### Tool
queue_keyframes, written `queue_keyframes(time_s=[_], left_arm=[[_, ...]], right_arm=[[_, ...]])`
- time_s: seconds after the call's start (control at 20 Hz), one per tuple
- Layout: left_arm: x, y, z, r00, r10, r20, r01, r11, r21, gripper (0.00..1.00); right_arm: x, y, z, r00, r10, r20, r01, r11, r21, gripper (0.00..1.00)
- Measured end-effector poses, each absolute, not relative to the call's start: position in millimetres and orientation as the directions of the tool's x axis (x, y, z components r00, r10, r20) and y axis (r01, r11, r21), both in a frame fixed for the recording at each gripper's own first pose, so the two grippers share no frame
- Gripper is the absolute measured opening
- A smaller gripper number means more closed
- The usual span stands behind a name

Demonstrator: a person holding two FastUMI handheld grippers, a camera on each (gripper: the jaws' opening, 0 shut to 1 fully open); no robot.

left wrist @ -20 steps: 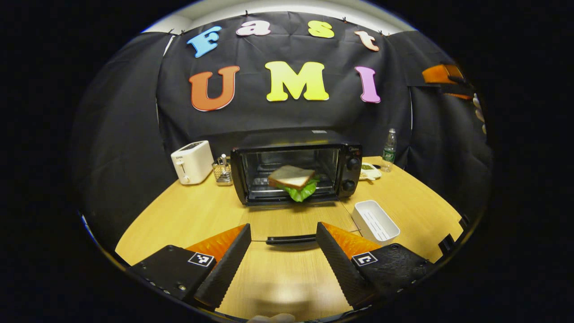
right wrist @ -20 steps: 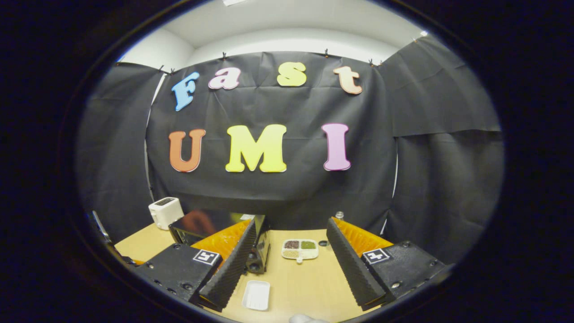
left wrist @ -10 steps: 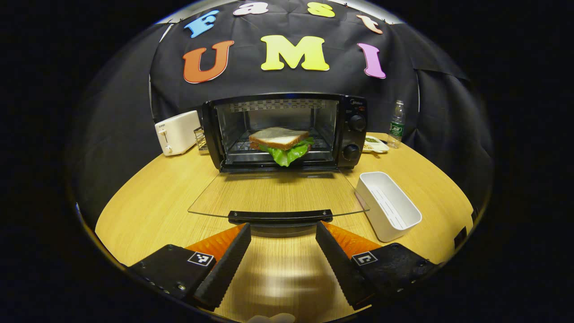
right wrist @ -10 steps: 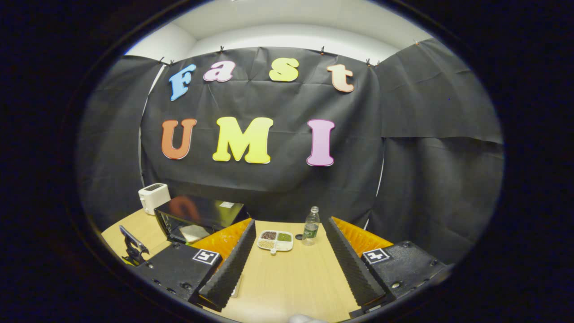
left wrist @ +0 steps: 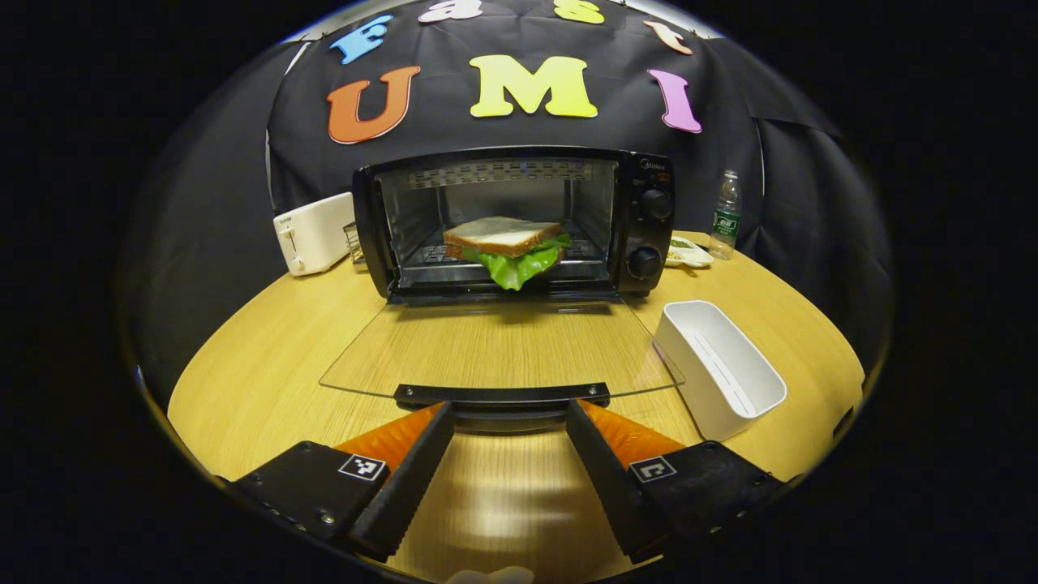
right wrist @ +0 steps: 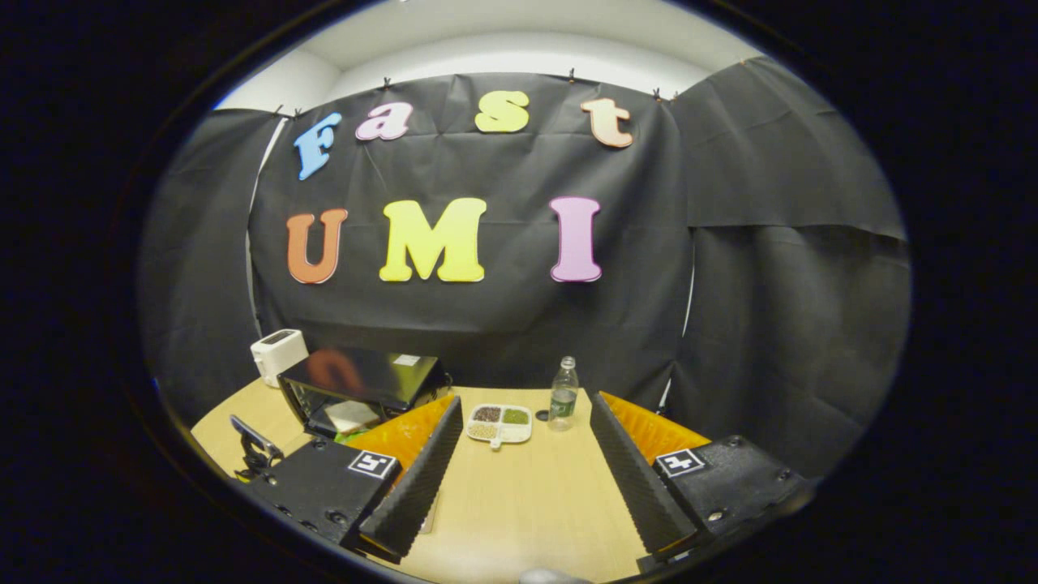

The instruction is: Open the electric oven with the left hand, put the food in, and close the electric oven.

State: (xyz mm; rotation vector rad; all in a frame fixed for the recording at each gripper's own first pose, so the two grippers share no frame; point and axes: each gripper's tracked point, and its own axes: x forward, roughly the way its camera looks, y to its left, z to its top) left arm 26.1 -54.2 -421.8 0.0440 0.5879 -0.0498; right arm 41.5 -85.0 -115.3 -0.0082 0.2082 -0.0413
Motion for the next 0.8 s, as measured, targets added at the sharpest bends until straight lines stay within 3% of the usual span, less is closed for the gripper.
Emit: queue_keyframes(time_s=[0.05,0.4,0.8], left_arm=[[20.8,-51.1,-426.0,0.818,-0.030,-0.574,0.058,0.998,0.029,0.94],[27.9,-52.2,-418.8,0.820,-0.036,-0.572,0.060,0.998,0.023,0.95],[38.4,-52.1,-381.6,0.833,-0.055,-0.551,0.079,0.997,0.020,0.96]], right_arm=[[42.1,-86.0,-116.5,0.976,-0.041,-0.212,0.040,0.999,-0.012,0.96],[49.7,-80.8,-114.3,0.976,-0.029,-0.215,0.028,1.000,-0.009,0.95],[54.2,-75.2,-76.4,0.990,-0.013,-0.143,0.012,1.000,-0.013,0.95]])
